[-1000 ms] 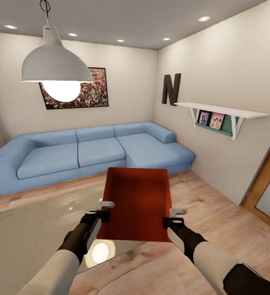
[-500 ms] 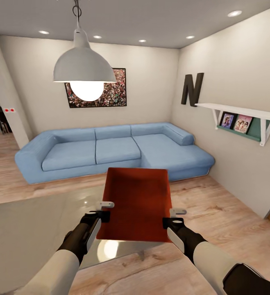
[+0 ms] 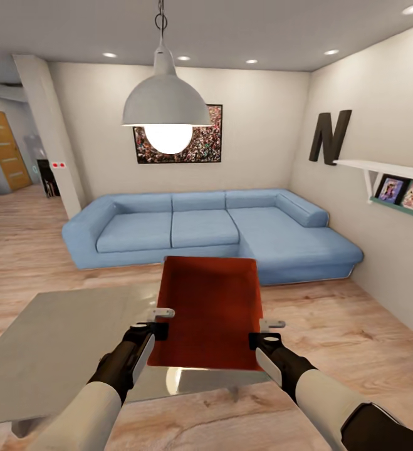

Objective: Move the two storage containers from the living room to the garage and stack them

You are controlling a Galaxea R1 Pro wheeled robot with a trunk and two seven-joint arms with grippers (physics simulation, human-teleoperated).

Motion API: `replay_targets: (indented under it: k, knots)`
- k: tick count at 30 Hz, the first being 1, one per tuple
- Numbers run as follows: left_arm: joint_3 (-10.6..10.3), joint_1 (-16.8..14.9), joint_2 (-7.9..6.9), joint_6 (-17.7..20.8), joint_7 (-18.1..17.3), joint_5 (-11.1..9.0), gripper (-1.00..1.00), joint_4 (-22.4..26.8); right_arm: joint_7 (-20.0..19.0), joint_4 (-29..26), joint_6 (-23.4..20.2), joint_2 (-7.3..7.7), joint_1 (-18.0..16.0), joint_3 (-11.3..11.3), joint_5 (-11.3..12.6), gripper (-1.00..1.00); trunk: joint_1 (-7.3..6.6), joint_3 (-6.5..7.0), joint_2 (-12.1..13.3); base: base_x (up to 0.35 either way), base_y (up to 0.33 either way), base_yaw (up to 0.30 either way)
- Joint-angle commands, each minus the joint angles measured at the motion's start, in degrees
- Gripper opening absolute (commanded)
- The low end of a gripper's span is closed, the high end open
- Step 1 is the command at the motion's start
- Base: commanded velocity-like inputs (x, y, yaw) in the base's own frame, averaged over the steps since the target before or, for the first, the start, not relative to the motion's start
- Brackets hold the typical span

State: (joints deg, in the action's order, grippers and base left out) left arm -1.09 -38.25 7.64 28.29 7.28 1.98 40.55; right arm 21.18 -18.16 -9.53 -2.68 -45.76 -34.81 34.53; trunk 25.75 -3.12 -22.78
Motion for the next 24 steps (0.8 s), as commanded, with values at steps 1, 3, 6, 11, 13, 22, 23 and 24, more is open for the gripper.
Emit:
replay_targets:
  k: [1,3,6,11,13,22,23,24]
  knots:
    - [1.6,-0.1,0.0,0.5,1.1,2.2,-1.0,0.2,1.1,-0.1,-0.5,0.14,0.0,0.1,-1.0,-1.0,0.04,-0.13,-0.1,0.0,0.0,0.28]
    - [1.6,-0.1,0.0,0.5,1.1,2.2,-1.0,0.2,1.1,-0.1,-0.5,0.13,0.0,0.2,-1.0,-1.0,0.04,-0.13,-0.1,0.0,0.0,0.28]
    - [1.6,-0.1,0.0,0.5,1.1,2.2,-1.0,0.2,1.1,-0.1,-0.5,0.13,0.0,0.2,-1.0,-1.0,0.04,-0.13,-0.1,0.0,0.0,0.28]
    - [1.6,-0.1,0.02,0.5,1.1,2.2,-1.0,0.2,1.1,0.0,-0.5,0.13,0.0,0.1,-1.0,-1.0,0.04,-0.13,-0.1,0.0,0.0,0.28]
    - [1.6,-0.1,0.03,0.5,1.1,2.1,-1.0,0.2,1.1,0.0,-0.5,0.11,0.0,0.1,-1.0,-1.0,0.04,-0.13,-0.1,0.0,0.0,0.28]
    - [1.6,-0.1,0.0,0.5,1.1,2.2,-1.0,0.2,1.1,0.0,-0.5,0.06,0.0,0.1,-1.0,-1.0,0.04,-0.13,-0.1,0.0,0.0,0.281]
    - [1.6,-0.1,0.0,0.5,1.1,2.2,-1.0,0.2,1.1,0.0,-0.5,0.08,0.0,0.1,-1.0,-1.0,0.04,-0.13,-0.1,0.0,0.0,0.281]
    - [1.6,-0.1,0.0,0.5,1.1,2.2,-1.0,0.2,1.1,0.0,-0.5,0.1,0.0,0.1,-1.0,-1.0,0.04,-0.13,-0.1,0.0,0.0,0.281]
